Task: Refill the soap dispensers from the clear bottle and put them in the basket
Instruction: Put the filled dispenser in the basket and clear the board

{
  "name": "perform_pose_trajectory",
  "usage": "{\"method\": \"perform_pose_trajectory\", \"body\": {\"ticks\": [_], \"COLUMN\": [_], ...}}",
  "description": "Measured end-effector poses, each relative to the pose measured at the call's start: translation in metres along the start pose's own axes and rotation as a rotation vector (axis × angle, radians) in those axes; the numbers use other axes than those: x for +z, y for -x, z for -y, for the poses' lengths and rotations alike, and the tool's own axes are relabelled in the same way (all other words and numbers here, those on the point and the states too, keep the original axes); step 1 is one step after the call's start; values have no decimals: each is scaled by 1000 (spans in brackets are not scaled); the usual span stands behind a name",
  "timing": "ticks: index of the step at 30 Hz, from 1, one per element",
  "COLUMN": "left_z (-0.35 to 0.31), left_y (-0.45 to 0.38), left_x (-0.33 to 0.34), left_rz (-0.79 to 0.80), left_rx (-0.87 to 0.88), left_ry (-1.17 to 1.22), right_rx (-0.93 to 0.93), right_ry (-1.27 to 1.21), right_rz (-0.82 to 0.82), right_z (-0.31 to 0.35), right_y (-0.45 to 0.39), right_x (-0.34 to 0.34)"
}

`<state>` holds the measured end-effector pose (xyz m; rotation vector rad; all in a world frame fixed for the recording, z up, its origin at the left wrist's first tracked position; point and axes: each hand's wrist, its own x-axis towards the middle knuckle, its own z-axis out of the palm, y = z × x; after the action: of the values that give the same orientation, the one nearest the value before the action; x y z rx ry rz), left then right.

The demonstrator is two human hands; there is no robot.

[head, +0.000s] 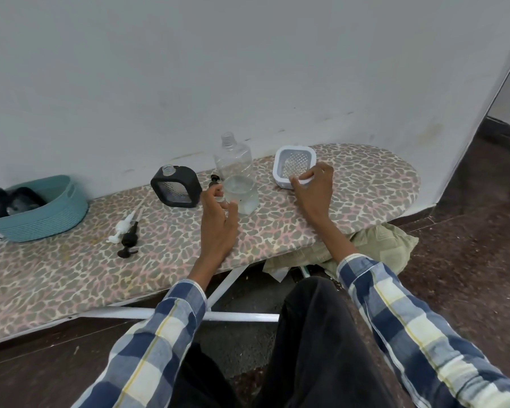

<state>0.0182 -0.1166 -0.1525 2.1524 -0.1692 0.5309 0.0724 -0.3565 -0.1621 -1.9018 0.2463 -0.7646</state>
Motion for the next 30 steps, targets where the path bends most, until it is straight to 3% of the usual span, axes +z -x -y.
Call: {"method": "perform_pose_trajectory", "body": {"ticks": [16, 20, 25, 30], "left_z": [-5, -8, -15, -24], "left_y": [4, 5, 11, 20], "left_x": [-2, -5, -9, -22], "left_rz": [-2, -28, -33, 77], "left_rx": [43, 67, 90, 227], "left_ry": [-42, 2, 105, 103], "right_rx": [258, 379, 306, 164], "right_ry": [-300, -519, -551, -493], "right_rz": [300, 507, 680, 861], "right_z": [1, -1, 18, 51], "right_y": [-3, -8, 8, 28], "right_x": [-24, -44, -67, -62]}}
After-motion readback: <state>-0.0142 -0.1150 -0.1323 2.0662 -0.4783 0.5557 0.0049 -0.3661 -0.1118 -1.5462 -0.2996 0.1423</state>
